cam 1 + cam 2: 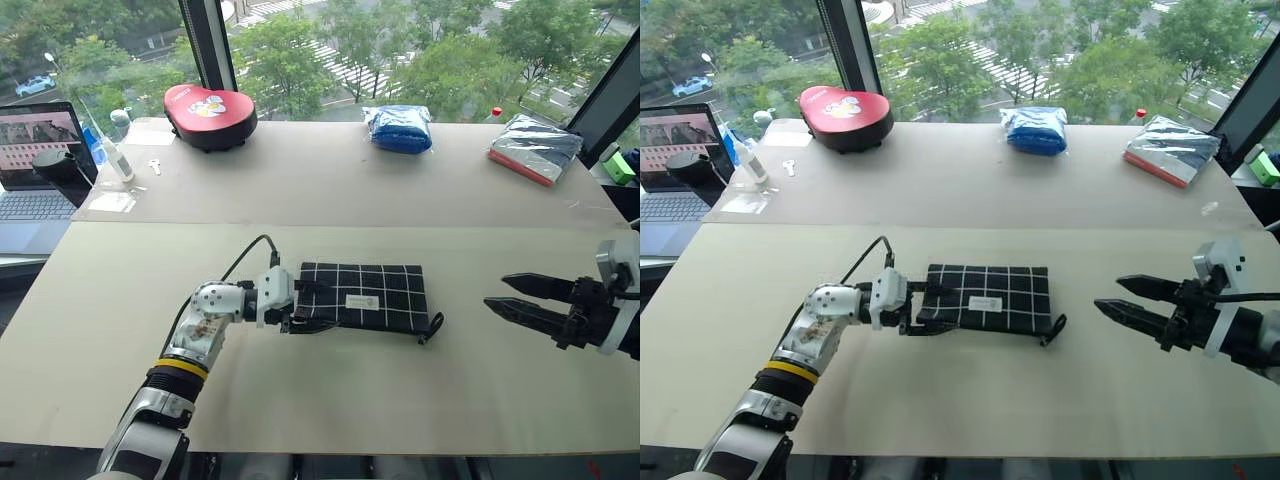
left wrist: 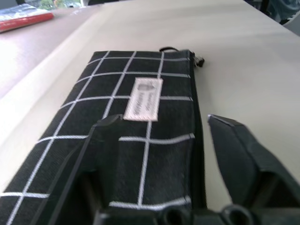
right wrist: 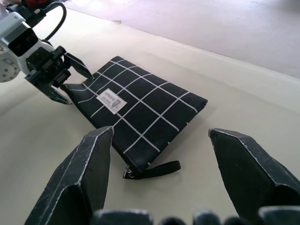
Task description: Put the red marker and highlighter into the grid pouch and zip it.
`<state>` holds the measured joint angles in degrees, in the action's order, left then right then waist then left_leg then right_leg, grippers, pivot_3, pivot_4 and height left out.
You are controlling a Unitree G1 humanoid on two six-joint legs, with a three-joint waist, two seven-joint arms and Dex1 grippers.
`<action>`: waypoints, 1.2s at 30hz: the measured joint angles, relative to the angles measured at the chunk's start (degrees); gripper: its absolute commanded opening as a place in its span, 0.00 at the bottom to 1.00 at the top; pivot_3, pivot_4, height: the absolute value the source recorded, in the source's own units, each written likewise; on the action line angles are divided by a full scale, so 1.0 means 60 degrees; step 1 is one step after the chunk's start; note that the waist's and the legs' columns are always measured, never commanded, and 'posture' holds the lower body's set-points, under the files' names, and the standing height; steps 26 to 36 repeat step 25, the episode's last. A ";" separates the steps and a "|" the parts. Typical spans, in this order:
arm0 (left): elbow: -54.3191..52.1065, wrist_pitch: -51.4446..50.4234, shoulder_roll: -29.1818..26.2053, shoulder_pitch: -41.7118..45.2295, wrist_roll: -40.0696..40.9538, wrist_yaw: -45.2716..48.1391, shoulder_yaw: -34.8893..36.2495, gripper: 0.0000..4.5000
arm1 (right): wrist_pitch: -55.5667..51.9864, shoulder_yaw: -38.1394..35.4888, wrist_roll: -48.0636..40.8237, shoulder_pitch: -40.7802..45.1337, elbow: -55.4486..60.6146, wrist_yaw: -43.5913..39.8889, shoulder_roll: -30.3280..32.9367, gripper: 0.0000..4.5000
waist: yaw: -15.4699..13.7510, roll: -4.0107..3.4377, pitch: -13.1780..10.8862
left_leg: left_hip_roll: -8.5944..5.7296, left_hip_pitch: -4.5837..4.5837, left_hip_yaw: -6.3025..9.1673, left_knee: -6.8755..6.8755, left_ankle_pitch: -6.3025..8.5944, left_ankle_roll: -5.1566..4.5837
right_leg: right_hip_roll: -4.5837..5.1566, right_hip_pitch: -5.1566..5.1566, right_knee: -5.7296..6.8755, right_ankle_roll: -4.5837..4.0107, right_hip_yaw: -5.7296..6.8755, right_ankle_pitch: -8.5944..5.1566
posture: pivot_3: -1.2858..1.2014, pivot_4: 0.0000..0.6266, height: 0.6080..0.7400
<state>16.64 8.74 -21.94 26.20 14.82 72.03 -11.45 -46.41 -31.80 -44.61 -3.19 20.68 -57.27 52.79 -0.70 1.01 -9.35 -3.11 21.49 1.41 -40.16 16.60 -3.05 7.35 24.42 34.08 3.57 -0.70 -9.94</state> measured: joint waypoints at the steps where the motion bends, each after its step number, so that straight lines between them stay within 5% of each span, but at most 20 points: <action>1: -0.0254 -0.0266 -0.0004 -0.0047 0.0220 -0.0005 0.0078 0.88 | 0.0033 0.0068 0.0061 0.0052 -0.0036 0.0003 0.0000 0.81 | 0.0001 -0.0001 0.0000 | 0.0000 0.0000 0.0000 0.0001 0.0000 0.0000 | 0.0000 0.0002 0.0001 0.0001 0.0000 0.0000 | 0.52 0.24 1.00; 10: -0.3316 -0.4994 -0.0644 -0.1157 0.3231 -0.1496 0.1588 0.88 | 0.0496 0.0779 0.0404 0.0890 -0.1131 -0.0094 0.0004 0.81 | 0.0030 0.0000 -0.0001 | 0.0006 -0.0011 0.0004 0.0000 0.0001 -0.0001 | -0.0003 -0.0003 0.0006 0.0003 0.0000 -0.0002 | 0.52 0.24 1.00; 17: -0.4368 -0.8299 -0.1803 -0.1983 0.5034 -0.4507 0.4459 0.88 | 0.0835 0.1090 0.0667 0.1501 -0.2270 -0.0298 0.0006 0.81 | 0.0072 -0.0001 -0.0001 | 0.0002 -0.0033 0.0004 0.0022 -0.0003 0.0007 | -0.0005 -0.0008 0.0003 0.0005 -0.0004 -0.0004 | 0.52 0.24 1.00; 23: -0.4518 -0.8615 -0.2095 -0.2725 0.5438 -0.4961 0.5646 0.88 | 0.0995 0.1337 0.0864 0.1907 -0.2635 -0.0299 -0.0026 0.81 | 0.0026 -0.0002 -0.0002 | 0.0002 -0.0038 0.0004 0.0029 -0.0013 0.0026 | -0.0005 -0.0012 0.0003 0.0001 -0.0003 -0.0004 | 0.52 0.24 1.00; 36: -0.4529 -0.8616 -0.2065 -0.2870 0.5461 -0.5114 0.5727 0.88 | 0.1024 0.1488 0.0873 0.1963 -0.2649 -0.0301 -0.0092 0.81 | 0.0008 -0.0002 -0.0002 | 0.0001 -0.0039 0.0005 0.0030 -0.0013 0.0027 | -0.0004 -0.0014 0.0002 0.0000 -0.0004 -0.0003 | 0.52 0.24 1.00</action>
